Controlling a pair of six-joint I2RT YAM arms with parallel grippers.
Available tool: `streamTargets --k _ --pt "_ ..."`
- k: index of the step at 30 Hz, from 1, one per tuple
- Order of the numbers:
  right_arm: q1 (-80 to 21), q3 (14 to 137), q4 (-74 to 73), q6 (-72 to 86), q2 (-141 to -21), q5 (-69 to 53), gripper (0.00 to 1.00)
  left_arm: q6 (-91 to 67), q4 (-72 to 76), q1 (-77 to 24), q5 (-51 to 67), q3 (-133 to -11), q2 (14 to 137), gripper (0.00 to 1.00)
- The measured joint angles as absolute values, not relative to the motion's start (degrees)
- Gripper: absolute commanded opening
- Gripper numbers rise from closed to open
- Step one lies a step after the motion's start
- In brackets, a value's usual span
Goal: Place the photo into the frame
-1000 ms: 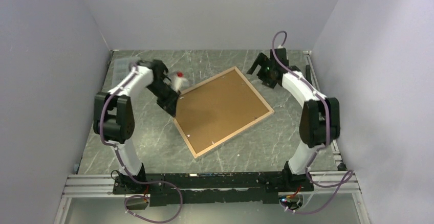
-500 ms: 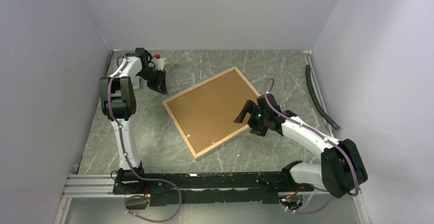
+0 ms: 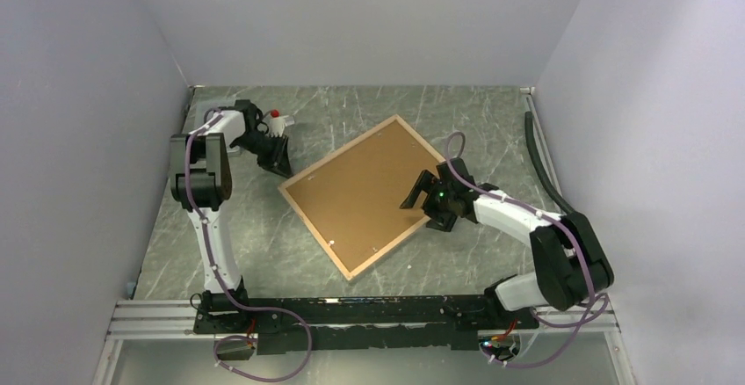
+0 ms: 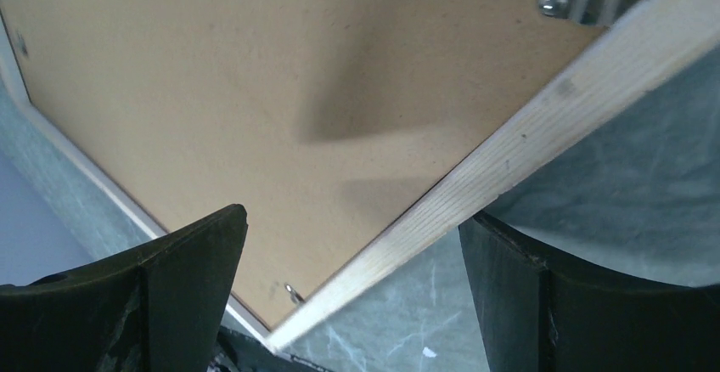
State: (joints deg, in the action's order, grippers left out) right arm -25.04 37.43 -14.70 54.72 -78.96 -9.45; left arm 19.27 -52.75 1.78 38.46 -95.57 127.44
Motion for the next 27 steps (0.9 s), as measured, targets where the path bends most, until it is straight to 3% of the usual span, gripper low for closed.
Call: streamTargets --k 13,23,27 --pt "-17.54 47.22 -14.52 47.46 -88.05 -8.84 1.0 28.88 -56.38 1.28 38.24 -74.48 115.61 0.22" --pt "-19.05 49.95 -16.32 47.18 -80.38 -2.57 0.96 27.46 -59.9 4.49 38.98 -76.93 112.73 0.27" --pt "-25.65 49.98 -11.79 48.23 -78.74 -2.2 0.93 26.28 -60.47 5.58 42.78 -79.88 112.55 0.32"
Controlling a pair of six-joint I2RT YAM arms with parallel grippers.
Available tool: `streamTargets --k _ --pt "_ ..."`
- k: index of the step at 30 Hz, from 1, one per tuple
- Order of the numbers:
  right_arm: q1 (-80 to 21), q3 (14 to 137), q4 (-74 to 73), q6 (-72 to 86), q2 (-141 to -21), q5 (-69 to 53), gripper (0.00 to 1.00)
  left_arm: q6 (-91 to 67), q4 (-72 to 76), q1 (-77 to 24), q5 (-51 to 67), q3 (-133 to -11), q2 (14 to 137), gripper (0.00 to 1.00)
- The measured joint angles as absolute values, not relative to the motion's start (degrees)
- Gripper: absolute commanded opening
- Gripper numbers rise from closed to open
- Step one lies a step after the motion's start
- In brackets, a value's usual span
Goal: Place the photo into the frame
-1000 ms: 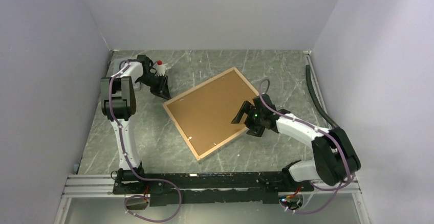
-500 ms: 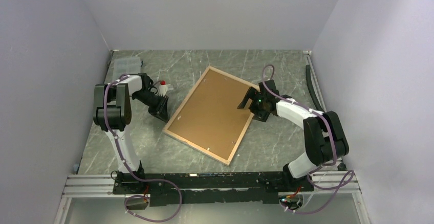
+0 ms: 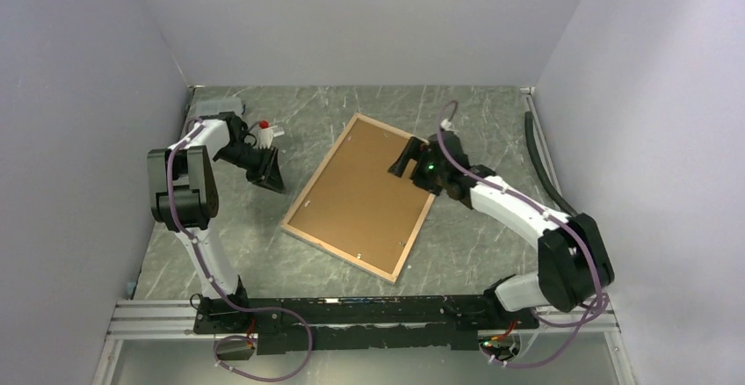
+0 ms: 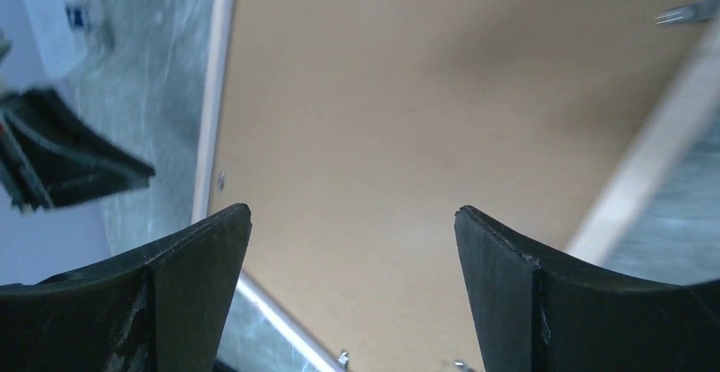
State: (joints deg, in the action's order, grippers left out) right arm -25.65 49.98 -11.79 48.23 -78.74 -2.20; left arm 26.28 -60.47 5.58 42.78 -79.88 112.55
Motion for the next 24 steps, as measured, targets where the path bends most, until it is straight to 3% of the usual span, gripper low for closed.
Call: streamTargets --k 2,5,16,24 --pt "-28.88 50.0 -8.99 48.93 -81.06 -3.14 0.91 26.04 -60.53 4.95 44.12 -79.99 112.77 0.44" --pt "-34.89 50.7 -5.8 50.02 -86.04 -4.56 0.9 25.93 -60.77 3.81 45.52 -79.88 114.21 0.47" --pt "-45.65 61.25 5.76 55.33 -103.85 -9.17 0.85 25.82 -59.57 3.07 45.04 -77.03 116.36 0.23" --pt "-48.95 67.16 10.81 59.9 -112.42 -11.6 0.84 25.85 -58.65 3.18 45.47 -75.94 118.26 0.21"
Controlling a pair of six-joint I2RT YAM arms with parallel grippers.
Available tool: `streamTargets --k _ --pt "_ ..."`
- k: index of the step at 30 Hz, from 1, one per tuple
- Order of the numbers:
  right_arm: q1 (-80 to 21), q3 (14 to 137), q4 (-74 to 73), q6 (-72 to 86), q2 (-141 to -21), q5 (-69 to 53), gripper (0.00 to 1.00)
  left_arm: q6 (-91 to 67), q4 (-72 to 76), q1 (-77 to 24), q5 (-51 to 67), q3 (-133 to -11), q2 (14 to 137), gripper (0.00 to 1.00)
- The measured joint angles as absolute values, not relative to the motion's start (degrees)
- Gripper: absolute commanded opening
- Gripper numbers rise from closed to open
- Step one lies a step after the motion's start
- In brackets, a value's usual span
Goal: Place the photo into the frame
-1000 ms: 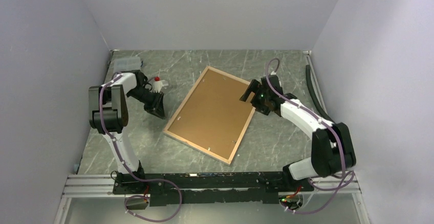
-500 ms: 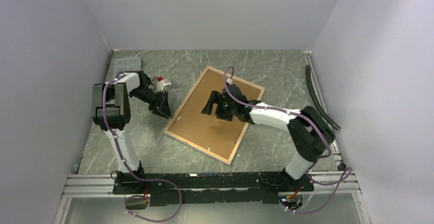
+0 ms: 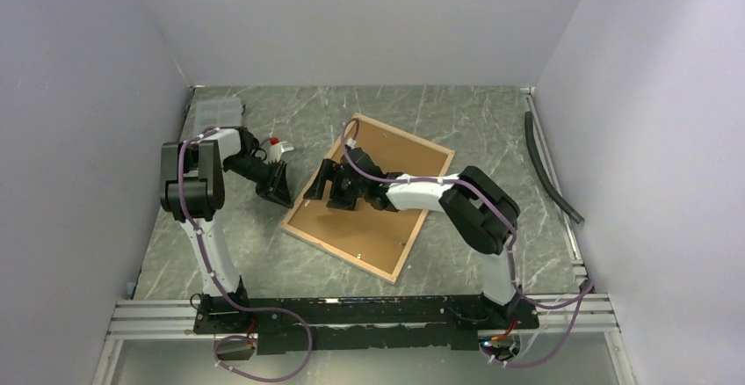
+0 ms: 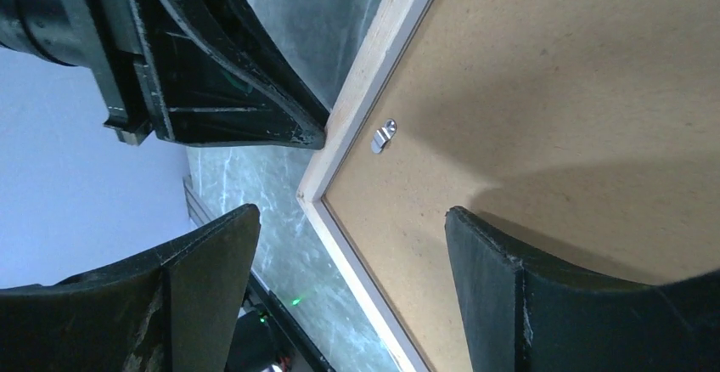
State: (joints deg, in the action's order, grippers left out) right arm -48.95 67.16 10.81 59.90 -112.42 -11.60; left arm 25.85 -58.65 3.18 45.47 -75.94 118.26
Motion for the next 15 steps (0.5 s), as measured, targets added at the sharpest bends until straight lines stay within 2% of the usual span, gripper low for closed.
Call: streamTargets --k 5,15 --pt "-50.06 68.71 11.55 62.15 -115.44 -12.71 0.83 26.28 -58.67 3.25 45.87 -75.66 118.26 0.24" --pt "-51.37 70.5 12.82 64.79 -117.78 -13.21 0.75 26.28 -58.5 3.4 46.85 -74.96 118.26 0.16"
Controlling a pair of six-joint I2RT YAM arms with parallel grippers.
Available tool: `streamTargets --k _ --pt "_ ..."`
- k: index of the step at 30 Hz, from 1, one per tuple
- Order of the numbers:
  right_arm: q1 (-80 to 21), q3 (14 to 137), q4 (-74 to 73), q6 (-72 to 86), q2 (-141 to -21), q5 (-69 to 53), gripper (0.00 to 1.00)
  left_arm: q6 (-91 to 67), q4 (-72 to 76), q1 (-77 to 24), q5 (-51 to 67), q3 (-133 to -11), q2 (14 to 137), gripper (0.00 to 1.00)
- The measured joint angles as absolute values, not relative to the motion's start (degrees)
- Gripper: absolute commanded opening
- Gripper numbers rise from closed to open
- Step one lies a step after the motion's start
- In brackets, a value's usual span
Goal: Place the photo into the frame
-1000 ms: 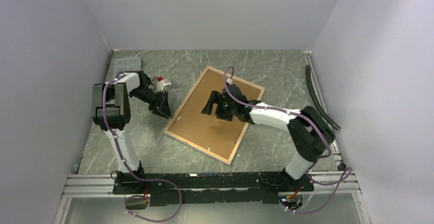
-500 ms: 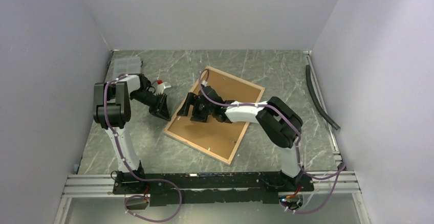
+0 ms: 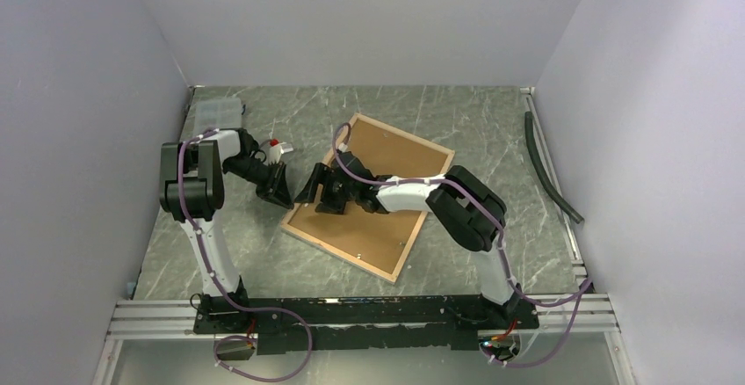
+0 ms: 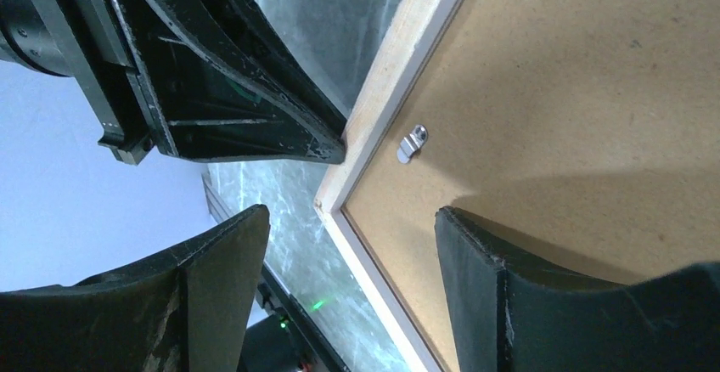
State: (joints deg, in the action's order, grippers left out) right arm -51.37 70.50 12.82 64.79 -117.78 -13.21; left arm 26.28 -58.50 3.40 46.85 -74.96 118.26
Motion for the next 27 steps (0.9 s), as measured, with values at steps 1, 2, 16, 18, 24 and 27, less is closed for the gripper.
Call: streamTargets --k 1,2,16,18,24,27 --pt "-51.48 70.91 12.78 64.9 -118.06 -13.06 0.74 26.26 -58.5 3.42 46.94 -74.91 118.26 0.15" --pt "-51.59 71.31 12.73 64.97 -118.26 -12.93 0.74 26.26 -58.48 3.46 47.03 -74.89 118.26 0.14" --pt "-52.56 74.89 11.99 65.19 -121.01 -9.82 0.64 26.3 -58.76 3.95 47.57 -74.89 118.28 0.06" --pt "-52.56 74.96 12.01 65.21 -121.19 -9.54 0.63 26.28 -58.74 3.95 47.62 -74.89 118.34 0.05" --pt "-52.56 76.14 12.1 65.21 -122.17 -9.3 0.62 26.3 -58.74 4.01 47.7 -74.89 118.37 0.04" --pt "-52.56 76.53 12.05 65.17 -122.43 -9.28 0.61 26.33 -58.74 4.01 47.7 -74.89 118.37 0.04"
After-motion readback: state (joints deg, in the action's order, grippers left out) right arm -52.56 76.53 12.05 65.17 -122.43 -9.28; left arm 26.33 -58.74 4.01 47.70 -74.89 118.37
